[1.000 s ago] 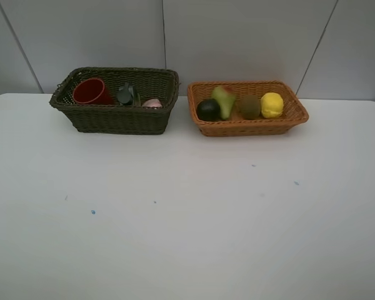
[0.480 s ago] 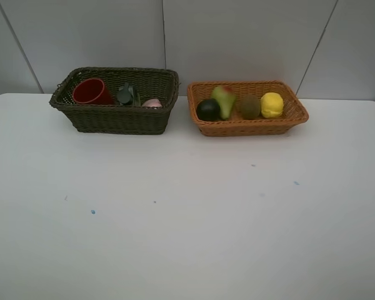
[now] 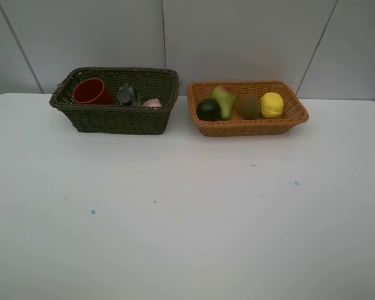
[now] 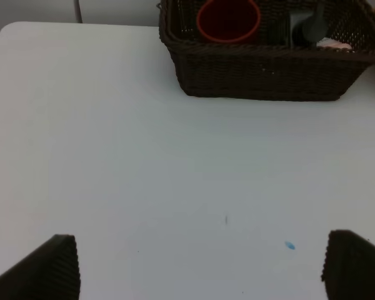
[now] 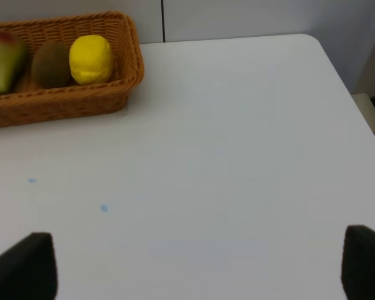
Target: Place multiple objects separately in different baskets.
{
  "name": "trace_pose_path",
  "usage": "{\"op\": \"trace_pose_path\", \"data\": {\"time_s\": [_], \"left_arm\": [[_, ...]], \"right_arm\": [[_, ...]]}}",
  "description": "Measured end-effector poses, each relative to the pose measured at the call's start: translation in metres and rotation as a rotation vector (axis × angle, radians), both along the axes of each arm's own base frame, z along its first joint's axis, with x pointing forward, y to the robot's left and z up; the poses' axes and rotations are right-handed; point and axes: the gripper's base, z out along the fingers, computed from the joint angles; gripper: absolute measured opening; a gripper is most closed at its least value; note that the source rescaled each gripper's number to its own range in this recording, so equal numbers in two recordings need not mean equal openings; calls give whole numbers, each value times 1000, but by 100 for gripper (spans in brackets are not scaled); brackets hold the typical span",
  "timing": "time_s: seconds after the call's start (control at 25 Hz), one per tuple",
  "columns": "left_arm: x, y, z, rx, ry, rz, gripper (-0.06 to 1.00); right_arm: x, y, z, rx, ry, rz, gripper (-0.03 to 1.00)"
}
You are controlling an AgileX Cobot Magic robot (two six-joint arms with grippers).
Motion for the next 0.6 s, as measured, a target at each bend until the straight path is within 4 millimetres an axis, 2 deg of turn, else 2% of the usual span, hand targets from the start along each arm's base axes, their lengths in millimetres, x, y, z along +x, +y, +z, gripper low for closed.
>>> {"op": "trace_pose_path", "data": {"time_s": [0.6], "left_arm": [[0,0,0,-1,0,2,100]], "right_arm": [[0,0,0,0,0,0,99]]}}
